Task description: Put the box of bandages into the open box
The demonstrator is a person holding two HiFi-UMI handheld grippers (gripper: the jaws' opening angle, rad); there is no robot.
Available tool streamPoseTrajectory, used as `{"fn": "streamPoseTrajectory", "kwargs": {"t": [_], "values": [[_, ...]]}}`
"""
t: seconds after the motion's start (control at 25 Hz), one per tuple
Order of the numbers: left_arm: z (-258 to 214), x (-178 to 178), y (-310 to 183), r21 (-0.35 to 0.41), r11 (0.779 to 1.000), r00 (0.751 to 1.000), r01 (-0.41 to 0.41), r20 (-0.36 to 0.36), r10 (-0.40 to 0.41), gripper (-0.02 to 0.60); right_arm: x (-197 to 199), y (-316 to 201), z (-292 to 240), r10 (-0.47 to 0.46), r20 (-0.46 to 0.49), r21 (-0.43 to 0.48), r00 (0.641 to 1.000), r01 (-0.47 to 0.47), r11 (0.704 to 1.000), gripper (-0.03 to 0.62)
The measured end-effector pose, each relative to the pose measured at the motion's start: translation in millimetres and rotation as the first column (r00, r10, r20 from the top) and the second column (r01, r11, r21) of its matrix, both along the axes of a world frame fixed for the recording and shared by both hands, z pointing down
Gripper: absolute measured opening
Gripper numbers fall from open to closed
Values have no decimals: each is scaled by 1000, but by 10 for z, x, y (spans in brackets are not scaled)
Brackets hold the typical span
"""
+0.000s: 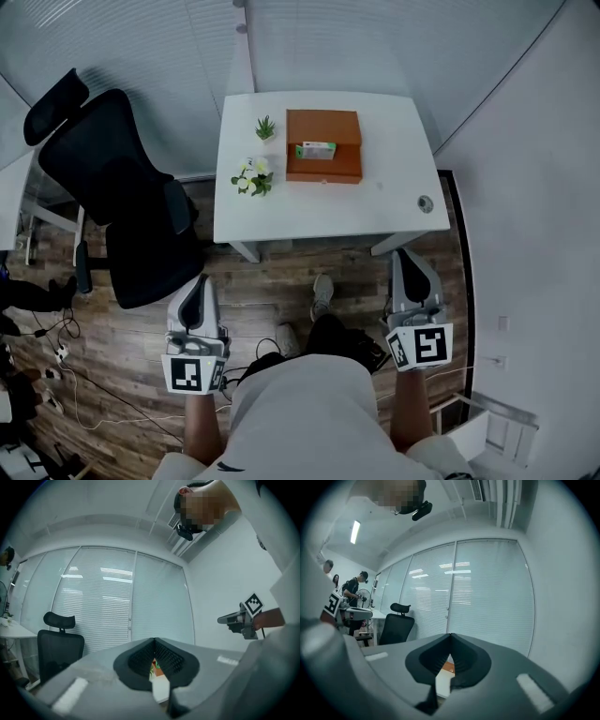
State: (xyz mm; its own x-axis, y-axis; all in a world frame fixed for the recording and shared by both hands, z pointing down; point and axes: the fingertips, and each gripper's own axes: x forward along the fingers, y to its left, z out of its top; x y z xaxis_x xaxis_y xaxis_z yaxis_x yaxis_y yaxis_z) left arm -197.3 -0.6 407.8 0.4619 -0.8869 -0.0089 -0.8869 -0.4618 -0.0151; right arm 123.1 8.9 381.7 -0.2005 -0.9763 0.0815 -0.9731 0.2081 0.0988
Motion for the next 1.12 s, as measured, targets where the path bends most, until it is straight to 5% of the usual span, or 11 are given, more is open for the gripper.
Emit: {"fn": "streamPoseTrajectory", "kwargs": {"t": [1.12], "values": [[-99, 462, 453, 17, 999, 999, 48, 2, -48, 6, 432, 329, 0, -63, 13, -57, 998, 64, 996, 2]]}}
